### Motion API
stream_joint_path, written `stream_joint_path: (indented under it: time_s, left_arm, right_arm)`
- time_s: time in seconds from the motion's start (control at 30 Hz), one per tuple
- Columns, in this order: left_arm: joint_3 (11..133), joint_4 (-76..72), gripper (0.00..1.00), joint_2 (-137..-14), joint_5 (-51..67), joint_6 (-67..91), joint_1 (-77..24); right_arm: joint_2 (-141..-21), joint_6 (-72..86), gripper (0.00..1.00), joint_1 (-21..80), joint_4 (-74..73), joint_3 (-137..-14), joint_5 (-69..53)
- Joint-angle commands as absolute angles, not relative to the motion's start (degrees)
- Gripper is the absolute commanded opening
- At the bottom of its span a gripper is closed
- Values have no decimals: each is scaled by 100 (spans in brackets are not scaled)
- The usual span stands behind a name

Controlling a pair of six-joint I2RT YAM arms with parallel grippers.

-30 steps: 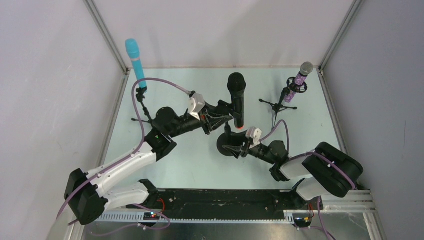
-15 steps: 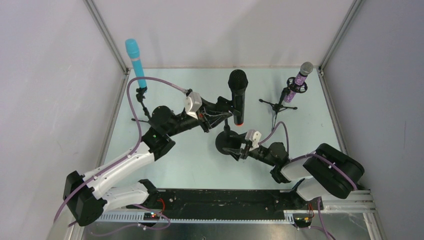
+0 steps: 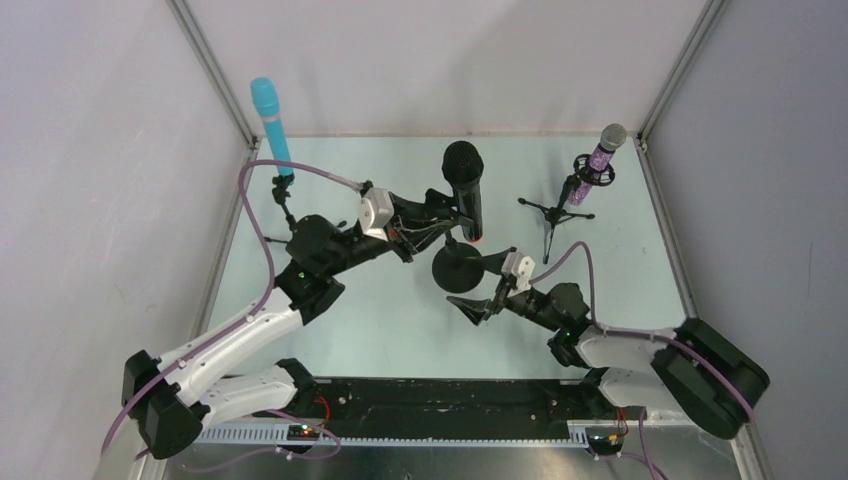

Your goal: Attach the microphones to the stand

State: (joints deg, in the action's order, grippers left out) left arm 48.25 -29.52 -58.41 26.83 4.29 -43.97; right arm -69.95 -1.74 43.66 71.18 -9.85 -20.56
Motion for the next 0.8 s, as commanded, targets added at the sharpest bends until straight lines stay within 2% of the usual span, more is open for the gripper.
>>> stream_joint_path:
  time_s: [0.0,0.4,0.57,0.77]
  left_arm:
    - [4900,-3797,0,-5636,2402,150,-4408]
    - [4729,-3723,0,-5713,2198,-135,-4404]
    - [4675,-3711,0,-5727,2100,-181,-4402]
    - [4676,-3692,0,-5879,1999,-115,-4392]
  right_arm:
    - [-6237,-304,99,4346,6092,-1249,-1770]
    - [-3613,-214,99,4208,3517,-1273,-1424]
    - [-2991,-178,99,4134,2642,-1168,-1312]
    - [-2575,-27,99,4032,2394,-917,-1249]
